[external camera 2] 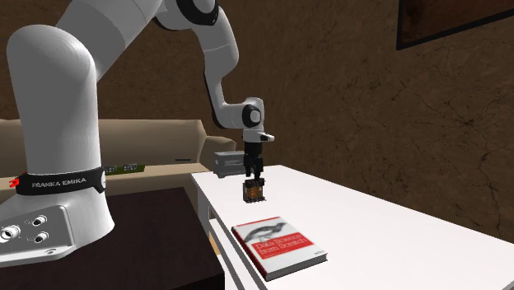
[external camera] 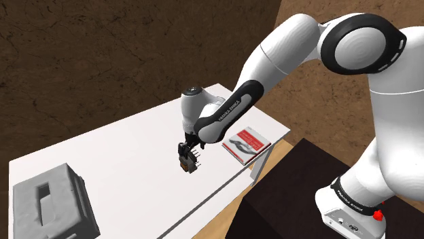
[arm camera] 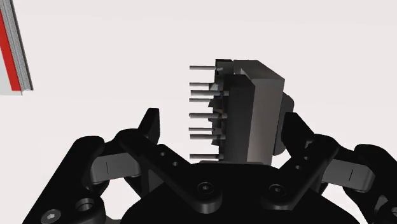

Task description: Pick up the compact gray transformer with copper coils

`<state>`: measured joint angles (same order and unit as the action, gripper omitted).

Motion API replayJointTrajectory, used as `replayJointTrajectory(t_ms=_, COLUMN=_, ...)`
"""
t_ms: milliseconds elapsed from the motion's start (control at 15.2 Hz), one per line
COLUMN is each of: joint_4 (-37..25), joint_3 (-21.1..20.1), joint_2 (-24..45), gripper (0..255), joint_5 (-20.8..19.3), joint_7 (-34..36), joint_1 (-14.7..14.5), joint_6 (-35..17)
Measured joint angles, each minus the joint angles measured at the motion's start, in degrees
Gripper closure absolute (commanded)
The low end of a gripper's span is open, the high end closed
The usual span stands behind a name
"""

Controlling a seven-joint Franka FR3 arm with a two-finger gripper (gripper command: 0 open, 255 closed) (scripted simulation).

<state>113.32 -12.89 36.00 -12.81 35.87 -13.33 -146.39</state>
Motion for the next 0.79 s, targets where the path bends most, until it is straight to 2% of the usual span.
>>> replayJointTrajectory(t_ms=66, joint_4=-0.14, joint_3=0.12, joint_2=0.43, gripper=0, joint_5=-0.12, joint_7=0.10, joint_1=-0.11, joint_6=-0.27)
replayJointTrajectory(t_ms=132, joint_4=-0.14, joint_3=0.20, joint_2=0.70, gripper=255, joint_5=-0.21, joint_7=0.19, joint_1=-0.20, joint_6=-0.55)
replayJointTrajectory(t_ms=792, joint_4=-0.21, joint_3=0.28, joint_2=0.91, gripper=255, joint_5=-0.30, joint_7=0.28, joint_1=-0.28, joint_6=-0.74)
